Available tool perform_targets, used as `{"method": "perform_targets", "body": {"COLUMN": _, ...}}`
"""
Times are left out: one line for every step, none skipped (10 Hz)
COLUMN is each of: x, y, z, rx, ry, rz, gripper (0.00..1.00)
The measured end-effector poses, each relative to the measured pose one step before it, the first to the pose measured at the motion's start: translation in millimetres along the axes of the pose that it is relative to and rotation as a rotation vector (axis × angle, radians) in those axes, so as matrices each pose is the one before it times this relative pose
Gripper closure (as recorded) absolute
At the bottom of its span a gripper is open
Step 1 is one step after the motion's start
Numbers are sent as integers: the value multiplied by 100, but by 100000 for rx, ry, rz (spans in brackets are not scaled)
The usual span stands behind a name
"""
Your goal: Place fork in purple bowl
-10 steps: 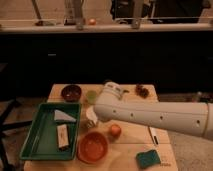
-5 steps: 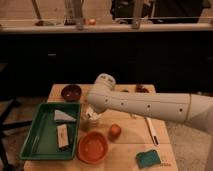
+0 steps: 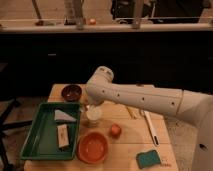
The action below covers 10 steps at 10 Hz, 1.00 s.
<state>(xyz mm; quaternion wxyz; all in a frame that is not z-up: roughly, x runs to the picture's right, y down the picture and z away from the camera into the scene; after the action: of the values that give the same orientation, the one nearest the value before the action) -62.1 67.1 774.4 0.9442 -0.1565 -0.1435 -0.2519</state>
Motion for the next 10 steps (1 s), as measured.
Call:
{"method": "perform_targets", "body": {"x": 151, "y": -542, "z": 166, "rx": 1898, "ry": -581, "rz": 487, "gripper": 100}}
{"method": "perform_targets", "body": {"x": -15, "y": -648, "z": 394, "rx": 2559, "ry": -512, "rz": 222, "gripper": 100}}
{"method": "perform_targets", "body": {"x": -149, "y": -610, "z": 298, "rx": 2506, "ry": -354, "rz": 456, "gripper": 100}}
{"method": "perform_targets", "body": {"x": -224, "y": -502, "z": 308, "rx": 2622, "ry": -480, "rz": 321, "gripper": 100}}
{"method": "perform_targets", "body": {"x": -104, "y": -421, "z": 471, "rx": 2430, "ry": -415, "rz": 440, "gripper": 100}}
{"method": "perform_targets", "body": {"x": -630, "y": -671, "z": 787, "rx": 2576, "ry": -807, "rz": -126, "gripper": 100}}
{"method": "perform_targets", "body": {"x": -730, "y": -603, "z": 883, "rx": 1381, "ry": -1031, "rz": -401, "gripper": 100}}
{"method": "perform_targets", "body": {"x": -385, "y": -189, "z": 194, "rx": 221, "ry": -478, "rz": -331, "gripper": 100}}
{"method": "perform_targets", "body": {"x": 79, "y": -1, "z": -28, "rx": -5, "ry": 92, "rz": 126, "gripper": 100}}
{"method": "perform_targets", "body": {"x": 283, "y": 94, "z": -81, "rx": 24, "ry": 261, "rz": 409, "gripper": 100}}
